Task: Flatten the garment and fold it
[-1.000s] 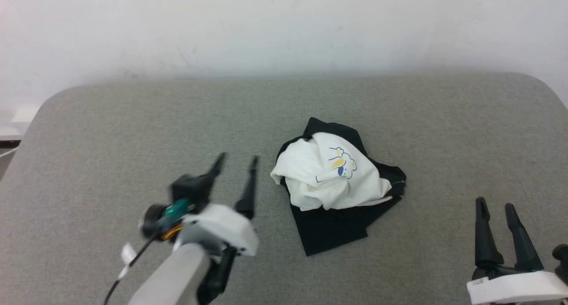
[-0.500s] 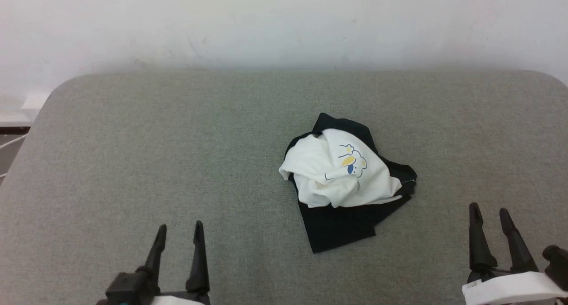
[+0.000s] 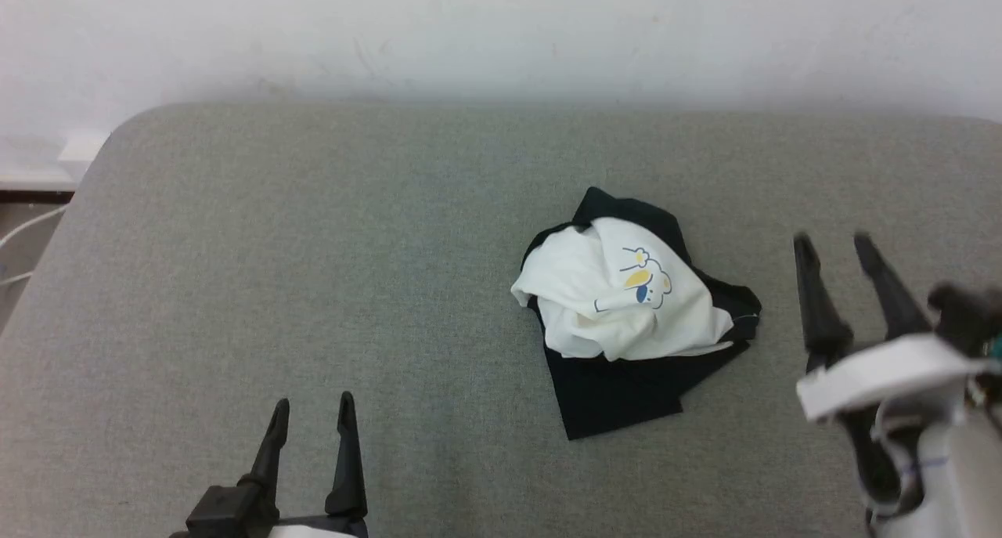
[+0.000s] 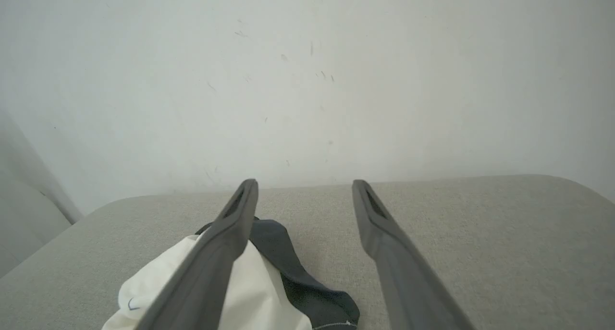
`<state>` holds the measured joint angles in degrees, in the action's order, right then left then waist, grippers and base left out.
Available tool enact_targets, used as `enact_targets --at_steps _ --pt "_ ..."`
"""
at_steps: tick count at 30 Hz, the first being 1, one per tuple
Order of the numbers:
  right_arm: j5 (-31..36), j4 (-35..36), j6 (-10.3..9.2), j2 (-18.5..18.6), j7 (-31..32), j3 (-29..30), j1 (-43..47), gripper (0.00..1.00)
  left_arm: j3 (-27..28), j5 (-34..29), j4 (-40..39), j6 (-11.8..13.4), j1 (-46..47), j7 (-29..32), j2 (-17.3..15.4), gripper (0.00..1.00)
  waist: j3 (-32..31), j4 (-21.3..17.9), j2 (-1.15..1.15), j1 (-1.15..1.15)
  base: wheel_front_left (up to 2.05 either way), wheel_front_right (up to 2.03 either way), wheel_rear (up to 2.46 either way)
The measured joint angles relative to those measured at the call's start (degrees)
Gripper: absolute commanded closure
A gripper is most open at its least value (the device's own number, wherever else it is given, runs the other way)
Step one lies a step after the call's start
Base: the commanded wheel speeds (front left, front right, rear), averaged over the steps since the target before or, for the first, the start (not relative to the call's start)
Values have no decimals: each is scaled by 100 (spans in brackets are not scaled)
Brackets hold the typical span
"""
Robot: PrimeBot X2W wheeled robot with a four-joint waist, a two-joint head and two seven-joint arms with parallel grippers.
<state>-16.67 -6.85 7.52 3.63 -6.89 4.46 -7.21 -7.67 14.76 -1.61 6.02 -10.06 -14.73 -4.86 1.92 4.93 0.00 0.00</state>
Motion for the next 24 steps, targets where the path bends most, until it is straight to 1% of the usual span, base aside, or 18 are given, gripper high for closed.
enact_targets --at_steps 3,5,7,10,11,14,18,21,24 --pt "-164 102 0 316 750 -185 -569 0 75 -66 -25 -91 23 0 64 0 126 26 0 0 0 0 0" --pt "-407 94 0 624 1380 -375 -880 0 107 -75 -35 -126 92 0 102 0 230 44 0 0 0 0 0" --pt "-684 9 -1 848 2046 -464 -1167 0 116 -87 -48 -172 180 0 126 0 343 64 0 0 0 0 0" --pt "-889 -102 0 1283 2937 -794 -1504 0 107 -92 -35 -205 299 0 152 0 521 99 0 1 0 0 0" --pt "-968 -169 0 1384 3210 -870 -1586 0 100 -93 -25 -243 341 0 159 0 579 113 0 1 0 0 0" --pt "-1060 -372 0 1701 4001 -1140 -1740 0 67 -96 -15 -253 447 0 169 0 746 166 0 1 0 0 0" --pt "-1305 -527 0 1901 4529 -1348 -1886 0 -13 -63 27 -293 573 0 172 0 946 266 0 1 0 0 0" --pt "-1334 -650 0 2096 4578 -1496 -1998 0 -100 -29 57 -293 682 0 175 0 1071 375 0 1 0 0 0" --pt "-1380 -850 0 2213 4600 -1615 -2081 0 -188 -3 80 -293 767 0 181 0 1170 515 0 1 0 0 0"
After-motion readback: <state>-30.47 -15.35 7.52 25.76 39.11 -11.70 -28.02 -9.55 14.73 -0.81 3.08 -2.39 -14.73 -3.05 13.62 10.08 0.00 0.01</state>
